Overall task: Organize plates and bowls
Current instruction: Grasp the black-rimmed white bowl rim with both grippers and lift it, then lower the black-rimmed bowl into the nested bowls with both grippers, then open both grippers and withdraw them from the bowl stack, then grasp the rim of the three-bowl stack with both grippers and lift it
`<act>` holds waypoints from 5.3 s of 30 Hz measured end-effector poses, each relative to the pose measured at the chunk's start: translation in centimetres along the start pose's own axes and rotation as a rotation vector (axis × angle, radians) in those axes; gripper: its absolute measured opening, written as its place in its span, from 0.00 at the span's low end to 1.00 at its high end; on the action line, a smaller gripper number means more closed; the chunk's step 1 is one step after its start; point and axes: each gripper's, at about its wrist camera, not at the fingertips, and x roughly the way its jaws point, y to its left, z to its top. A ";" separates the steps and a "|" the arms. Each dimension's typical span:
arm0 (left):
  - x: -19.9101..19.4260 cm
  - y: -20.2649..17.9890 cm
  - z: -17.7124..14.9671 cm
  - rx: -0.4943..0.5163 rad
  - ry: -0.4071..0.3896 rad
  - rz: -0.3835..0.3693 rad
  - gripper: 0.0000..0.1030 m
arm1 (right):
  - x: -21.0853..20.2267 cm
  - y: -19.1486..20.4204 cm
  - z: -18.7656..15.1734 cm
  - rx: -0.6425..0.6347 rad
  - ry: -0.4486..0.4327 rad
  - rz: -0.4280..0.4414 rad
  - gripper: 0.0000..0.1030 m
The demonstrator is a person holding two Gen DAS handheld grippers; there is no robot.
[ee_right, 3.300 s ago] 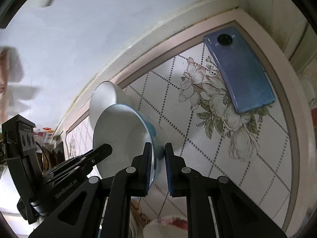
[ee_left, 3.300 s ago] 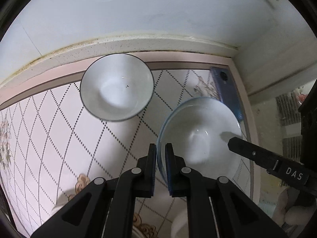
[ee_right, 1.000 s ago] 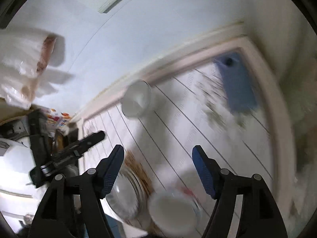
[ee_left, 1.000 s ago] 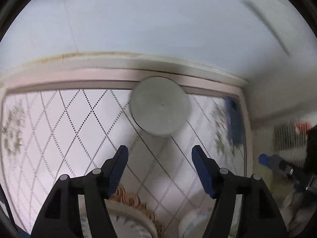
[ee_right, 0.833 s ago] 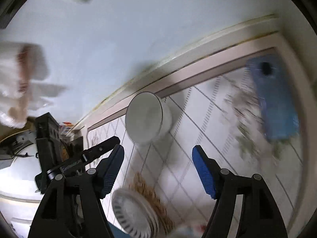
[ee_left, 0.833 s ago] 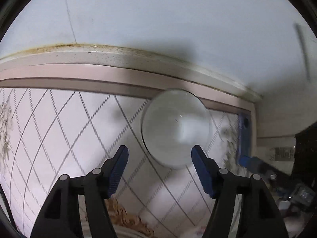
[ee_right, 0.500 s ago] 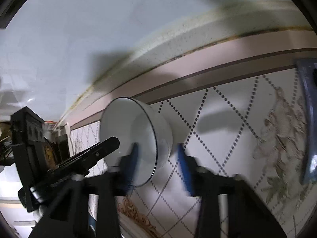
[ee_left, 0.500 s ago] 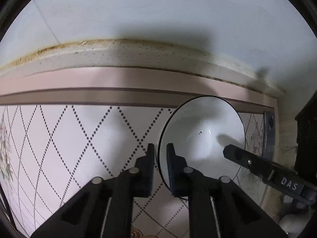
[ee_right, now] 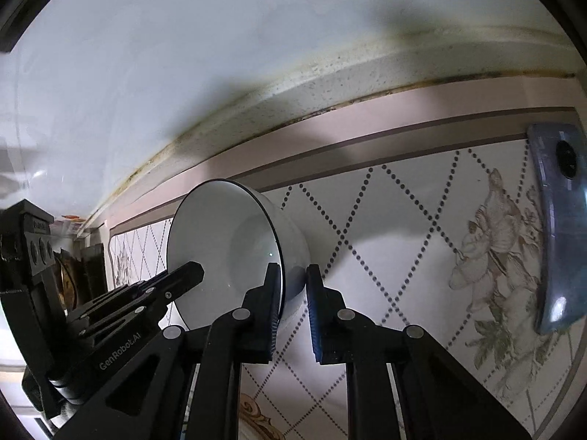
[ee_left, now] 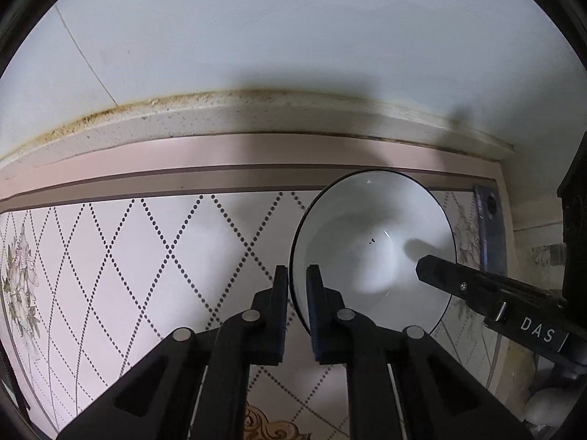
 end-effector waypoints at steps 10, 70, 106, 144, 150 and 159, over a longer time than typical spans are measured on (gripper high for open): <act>-7.6 -2.2 -4.1 0.077 -0.065 -0.062 0.08 | -7.2 1.5 -5.5 -0.009 -0.075 -0.005 0.15; -4.2 -10.2 -22.1 0.310 0.109 -0.049 0.08 | -10.8 -8.7 -29.1 0.136 0.000 -0.055 0.15; -23.1 -7.6 -25.7 0.315 -0.215 -0.101 0.56 | -27.0 1.7 -36.9 -0.015 -0.332 -0.223 0.85; -2.2 -8.5 -20.3 0.160 0.212 -0.123 0.86 | -9.4 -11.7 -28.9 0.164 -0.062 0.061 0.91; 0.2 -9.4 -20.0 0.161 0.263 -0.148 0.81 | -6.0 -12.6 -27.5 0.171 -0.008 0.155 0.91; 2.5 -9.3 -19.9 0.119 0.323 -0.197 0.61 | -3.0 -13.3 -26.6 0.200 0.030 0.193 0.90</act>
